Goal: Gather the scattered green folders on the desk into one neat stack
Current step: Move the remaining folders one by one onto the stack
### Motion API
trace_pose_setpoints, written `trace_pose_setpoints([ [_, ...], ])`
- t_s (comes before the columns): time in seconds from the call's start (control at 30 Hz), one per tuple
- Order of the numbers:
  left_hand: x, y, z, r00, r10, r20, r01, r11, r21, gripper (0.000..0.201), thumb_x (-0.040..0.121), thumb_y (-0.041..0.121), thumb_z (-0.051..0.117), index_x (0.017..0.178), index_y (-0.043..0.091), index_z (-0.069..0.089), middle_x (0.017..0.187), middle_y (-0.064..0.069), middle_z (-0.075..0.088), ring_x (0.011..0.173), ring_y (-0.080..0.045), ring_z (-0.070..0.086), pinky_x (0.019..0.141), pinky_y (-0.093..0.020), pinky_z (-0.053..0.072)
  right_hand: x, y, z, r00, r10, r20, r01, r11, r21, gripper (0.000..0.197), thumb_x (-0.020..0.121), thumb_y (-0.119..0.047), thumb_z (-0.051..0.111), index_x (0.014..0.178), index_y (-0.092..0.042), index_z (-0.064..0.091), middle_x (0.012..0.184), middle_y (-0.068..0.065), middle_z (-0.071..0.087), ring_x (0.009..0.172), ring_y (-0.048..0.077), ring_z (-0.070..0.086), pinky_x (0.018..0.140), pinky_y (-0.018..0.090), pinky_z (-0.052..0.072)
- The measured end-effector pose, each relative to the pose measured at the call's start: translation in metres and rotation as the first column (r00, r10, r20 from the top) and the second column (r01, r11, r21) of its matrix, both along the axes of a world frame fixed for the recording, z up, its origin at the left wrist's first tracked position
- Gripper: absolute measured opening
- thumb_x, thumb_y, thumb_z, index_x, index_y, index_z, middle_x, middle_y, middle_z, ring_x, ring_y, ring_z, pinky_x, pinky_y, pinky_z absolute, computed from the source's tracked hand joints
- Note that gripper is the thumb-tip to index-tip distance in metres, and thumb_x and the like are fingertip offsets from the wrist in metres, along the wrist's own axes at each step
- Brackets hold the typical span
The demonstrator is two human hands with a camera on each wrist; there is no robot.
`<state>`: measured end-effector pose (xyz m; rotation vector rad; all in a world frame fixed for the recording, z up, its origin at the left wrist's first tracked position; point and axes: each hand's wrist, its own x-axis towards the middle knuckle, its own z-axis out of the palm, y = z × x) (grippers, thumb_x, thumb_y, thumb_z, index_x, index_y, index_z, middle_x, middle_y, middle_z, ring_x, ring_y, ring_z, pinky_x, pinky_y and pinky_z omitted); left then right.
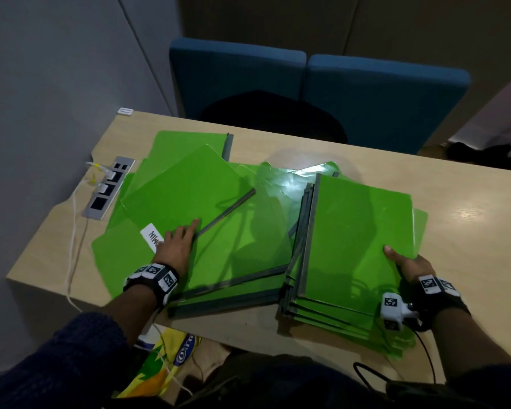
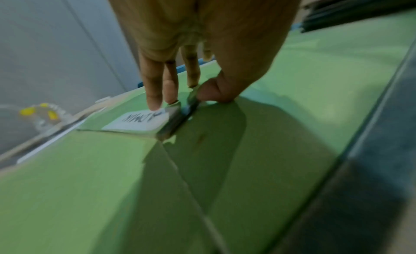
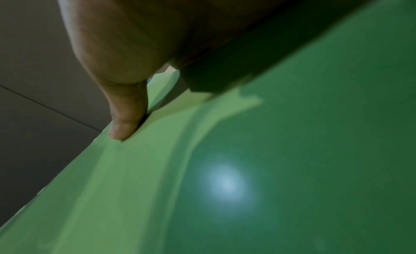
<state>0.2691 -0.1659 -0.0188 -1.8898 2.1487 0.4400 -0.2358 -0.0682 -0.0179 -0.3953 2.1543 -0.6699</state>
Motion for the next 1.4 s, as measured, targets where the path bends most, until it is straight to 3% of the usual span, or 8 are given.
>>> trace_pose_setpoints([
  [0.13,0.006,0.022,0.004,0.994,-0.100,-0.040,0.097,0.993,-0.060,0.065,0.084,0.061,0.050,0.139,0.028,0.042,0.158,-0.004,0.016,0.145,-0.028,0.015,0.111,-0.065,0.006,-0.001,0.000,0.003,0.999,0.039,-0.022,-0.038,0.999,0.024,0.070,0.079,-0.049,0.074,0.131,-0.005,0.058,0.124,0.023,0.063,0.093,0.036,0.060,0.086,0.037,0.047],
  [0.23,0.002,0.050,-0.003,0.977,-0.211,-0.019,0.212,0.976,0.056,0.102,0.070,0.083,0.046,0.151,0.027,0.018,0.162,0.000,0.001,0.148,-0.024,0.008,0.113,-0.062,0.004,-0.003,0.000,0.006,0.999,0.043,-0.024,-0.043,0.999,0.027,0.071,0.076,-0.052,0.075,0.128,-0.007,0.059,0.120,0.022,0.065,0.096,0.038,0.063,0.086,0.040,0.050],
  [0.33,0.000,0.063,-0.010,0.980,-0.198,0.015,0.198,0.980,0.009,0.117,0.064,0.082,0.054,0.154,0.027,0.002,0.137,-0.011,0.040,0.125,-0.030,0.040,0.108,-0.054,0.031,-0.006,-0.003,0.011,0.997,0.057,-0.047,-0.055,0.998,0.023,0.069,0.078,-0.048,0.075,0.130,-0.005,0.058,0.125,0.022,0.063,0.098,0.036,0.061,0.086,0.038,0.047],
  [0.5,0.000,0.069,-0.009,0.953,-0.297,-0.065,0.293,0.954,-0.065,0.065,0.075,0.066,0.057,0.123,0.020,0.057,0.145,-0.011,0.038,0.129,-0.035,0.042,0.099,-0.063,0.038,-0.018,-0.002,0.019,0.993,0.076,-0.088,-0.073,0.997,0.034,0.069,0.078,-0.048,0.075,0.127,-0.003,0.058,0.120,0.022,0.064,0.092,0.037,0.060,0.080,0.037,0.046],
  [0.67,-0.019,0.084,-0.011,0.885,-0.465,-0.015,0.463,0.883,-0.078,0.076,0.071,0.026,0.074,0.138,0.018,0.038,0.127,-0.011,0.054,0.111,-0.031,0.059,0.080,-0.060,0.052,-0.027,0.010,0.018,0.992,0.075,-0.104,-0.068,0.995,0.073,0.069,0.073,-0.057,0.076,0.115,-0.004,0.061,0.108,0.023,0.066,0.085,0.038,0.064,0.071,0.039,0.049],
  [1.0,-0.069,0.075,0.002,0.937,-0.348,-0.029,0.349,0.937,0.017,0.064,0.094,0.044,0.050,0.150,0.021,0.026,0.160,-0.004,0.013,0.147,-0.026,0.015,0.107,-0.062,0.032,-0.032,0.032,0.009,0.996,0.058,-0.071,-0.051,0.994,0.094,0.060,0.073,-0.057,0.075,0.105,-0.008,0.060,0.098,0.019,0.068,0.067,0.030,0.058,0.061,0.036,0.047],
  [1.2,-0.082,0.066,0.000,0.929,-0.360,0.087,0.358,0.933,0.038,0.075,0.094,0.019,0.053,0.150,0.023,0.003,0.154,-0.009,0.015,0.139,-0.034,0.024,0.098,-0.067,0.038,-0.031,0.039,0.010,0.995,0.072,-0.071,-0.066,0.994,0.090,0.066,0.079,-0.049,0.074,0.121,0.000,0.060,0.103,0.020,0.062,0.088,0.037,0.061,0.075,0.038,0.049],
  [1.4,-0.084,0.046,0.026,0.988,-0.143,0.052,0.147,0.984,-0.096,0.067,0.085,0.023,0.065,0.143,0.031,0.033,0.142,-0.003,0.035,0.125,-0.027,0.038,0.101,-0.060,0.035,-0.034,0.042,0.008,0.996,0.077,-0.052,-0.073,0.994,0.084,0.062,0.082,-0.045,0.073,0.119,0.003,0.061,0.097,0.020,0.062,0.066,0.026,0.056,0.056,0.030,0.042],
])
